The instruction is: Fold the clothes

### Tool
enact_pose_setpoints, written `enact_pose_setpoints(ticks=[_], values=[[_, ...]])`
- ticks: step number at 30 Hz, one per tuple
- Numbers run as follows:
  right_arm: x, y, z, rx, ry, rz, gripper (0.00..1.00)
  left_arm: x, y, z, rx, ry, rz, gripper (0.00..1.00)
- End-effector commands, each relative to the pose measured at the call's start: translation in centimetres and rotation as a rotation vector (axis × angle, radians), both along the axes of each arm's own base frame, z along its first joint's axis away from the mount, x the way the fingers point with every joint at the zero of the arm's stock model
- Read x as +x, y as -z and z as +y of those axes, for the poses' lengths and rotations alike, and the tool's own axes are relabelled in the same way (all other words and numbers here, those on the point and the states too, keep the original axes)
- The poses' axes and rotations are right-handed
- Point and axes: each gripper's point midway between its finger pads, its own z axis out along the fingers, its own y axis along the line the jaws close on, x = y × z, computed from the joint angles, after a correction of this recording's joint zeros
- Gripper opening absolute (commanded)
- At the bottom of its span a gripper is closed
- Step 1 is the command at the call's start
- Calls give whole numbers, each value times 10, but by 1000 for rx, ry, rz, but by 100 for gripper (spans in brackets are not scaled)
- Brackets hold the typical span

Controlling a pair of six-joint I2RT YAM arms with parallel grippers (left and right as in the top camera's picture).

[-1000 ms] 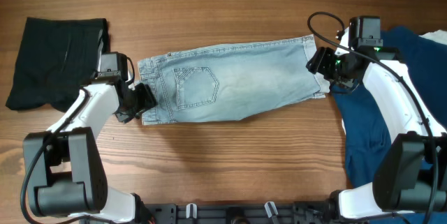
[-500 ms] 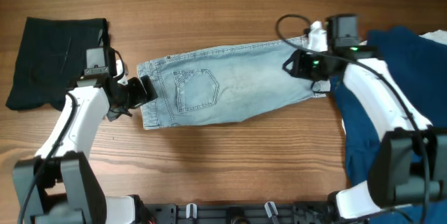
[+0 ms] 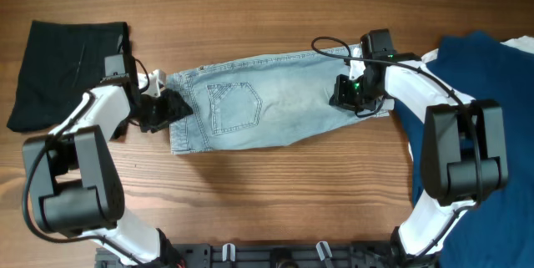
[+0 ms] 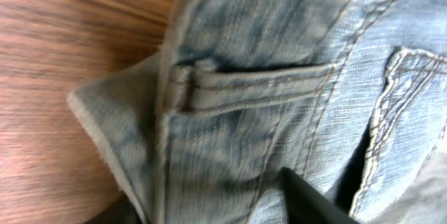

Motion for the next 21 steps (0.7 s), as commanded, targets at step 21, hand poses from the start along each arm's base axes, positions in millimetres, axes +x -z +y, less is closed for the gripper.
enact_pose_setpoints(ticks=[21], values=[[-3, -89, -9, -28, 63, -165, 12, 37, -181, 2, 211, -97, -89, 4]])
